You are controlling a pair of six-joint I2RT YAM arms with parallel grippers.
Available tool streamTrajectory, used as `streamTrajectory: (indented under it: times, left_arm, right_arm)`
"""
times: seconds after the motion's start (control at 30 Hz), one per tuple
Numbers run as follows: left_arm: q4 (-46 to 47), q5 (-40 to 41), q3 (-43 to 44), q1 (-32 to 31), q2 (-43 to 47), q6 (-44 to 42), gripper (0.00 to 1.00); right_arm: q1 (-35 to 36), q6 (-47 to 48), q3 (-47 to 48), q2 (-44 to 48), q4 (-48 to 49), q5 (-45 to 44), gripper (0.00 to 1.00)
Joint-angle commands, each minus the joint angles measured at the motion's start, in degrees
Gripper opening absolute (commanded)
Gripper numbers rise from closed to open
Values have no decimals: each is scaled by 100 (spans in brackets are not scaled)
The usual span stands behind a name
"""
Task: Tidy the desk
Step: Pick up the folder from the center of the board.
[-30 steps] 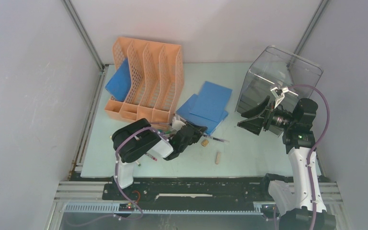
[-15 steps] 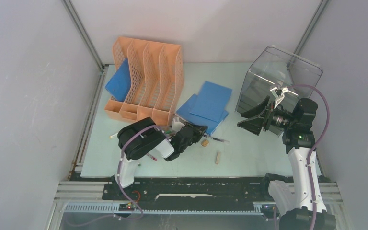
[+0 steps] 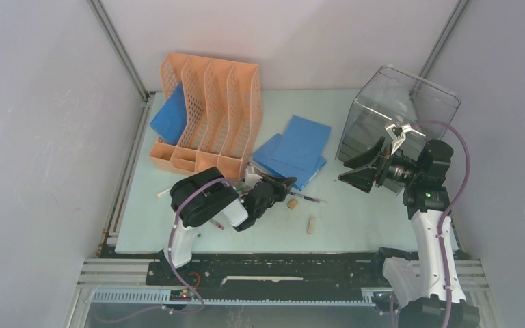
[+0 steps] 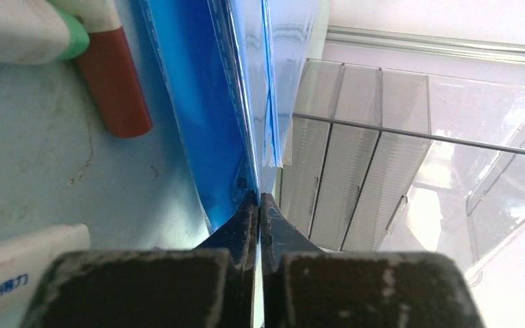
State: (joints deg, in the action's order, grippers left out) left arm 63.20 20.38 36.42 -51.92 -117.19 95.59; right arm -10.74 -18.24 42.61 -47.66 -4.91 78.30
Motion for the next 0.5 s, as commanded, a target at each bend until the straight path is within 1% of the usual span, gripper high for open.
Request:
streamTrajectory:
  times: [0.0,0.23,0.47]
  left_arm:
    - [578,32,-211,52,26,32,0]
    - [781,-160,-501,8,535,-169,0]
    - [948,-132,-948,-144,1039,-264,0]
  right_arm:
    - [28,92,219,108,90,44,97]
    - [37,88,221,115,89,40,97]
    - [36,100,218,108,80,30,97]
